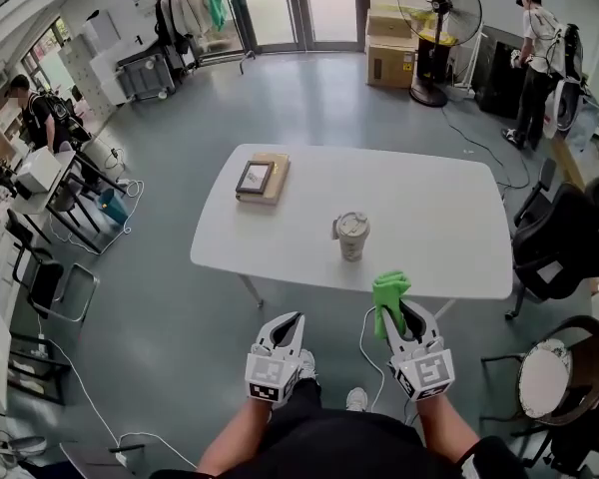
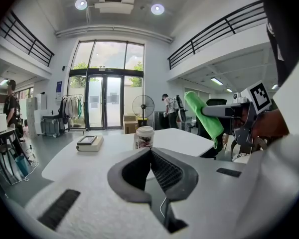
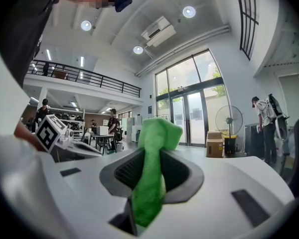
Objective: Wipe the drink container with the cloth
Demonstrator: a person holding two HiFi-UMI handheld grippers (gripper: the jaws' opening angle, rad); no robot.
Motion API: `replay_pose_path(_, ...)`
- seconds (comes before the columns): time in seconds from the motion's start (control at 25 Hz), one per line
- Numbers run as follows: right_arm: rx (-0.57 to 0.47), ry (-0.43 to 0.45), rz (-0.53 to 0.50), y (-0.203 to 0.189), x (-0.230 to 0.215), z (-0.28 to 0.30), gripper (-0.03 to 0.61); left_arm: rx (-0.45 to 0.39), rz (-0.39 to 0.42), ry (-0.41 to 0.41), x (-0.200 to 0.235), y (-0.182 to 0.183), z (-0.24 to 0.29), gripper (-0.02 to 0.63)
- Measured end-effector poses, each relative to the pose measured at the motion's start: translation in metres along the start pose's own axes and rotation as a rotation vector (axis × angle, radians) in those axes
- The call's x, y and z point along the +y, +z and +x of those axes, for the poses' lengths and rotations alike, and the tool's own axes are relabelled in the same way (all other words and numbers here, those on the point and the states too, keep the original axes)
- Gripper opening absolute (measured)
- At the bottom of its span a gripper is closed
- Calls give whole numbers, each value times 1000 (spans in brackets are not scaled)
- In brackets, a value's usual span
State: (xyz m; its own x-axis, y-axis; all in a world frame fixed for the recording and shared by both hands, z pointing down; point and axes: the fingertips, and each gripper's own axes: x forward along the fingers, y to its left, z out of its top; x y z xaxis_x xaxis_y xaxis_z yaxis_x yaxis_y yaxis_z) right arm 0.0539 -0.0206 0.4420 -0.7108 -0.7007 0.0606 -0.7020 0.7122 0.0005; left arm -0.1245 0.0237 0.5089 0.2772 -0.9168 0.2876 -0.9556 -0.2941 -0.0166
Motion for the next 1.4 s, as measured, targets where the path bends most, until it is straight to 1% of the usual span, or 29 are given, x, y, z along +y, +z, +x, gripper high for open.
replay_pose_path(0.2,0,-46,-25,8,-2,44,101,-31,9,-62,35,13,24,14)
replay_pose_path(0.4,0,-77,-59,19,4,89,101,-41,12,-107,75,25,42,14)
replay_pose_path(0.6,20,-128,-88,14,1,121,101,-35,19,-174,94,25,66,14)
replay_pose_path(0.8,52,-173,-119,1,-1,144,101,-40,36,-229,115,25,81,14)
replay_pose_path(0.92,69,-177,-151,-9,-5,156,101,-39,50,-260,121,22,91,14)
replay_pose_path(1.04,106,-169,-189,-11,0,168,101,-30,49,-270,127,26,97,14)
replay_pose_path(1.12,121,-165,-224,-13,2,174,101,-21,51,-273,129,25,103,14)
replay_pose_path(1.2,141,-151,-283,-18,4,180,101,-12,45,-279,130,21,108,14)
replay_pose_path(1.4,217,-86,-495,-33,12,191,101,6,12,-290,130,9,114,14)
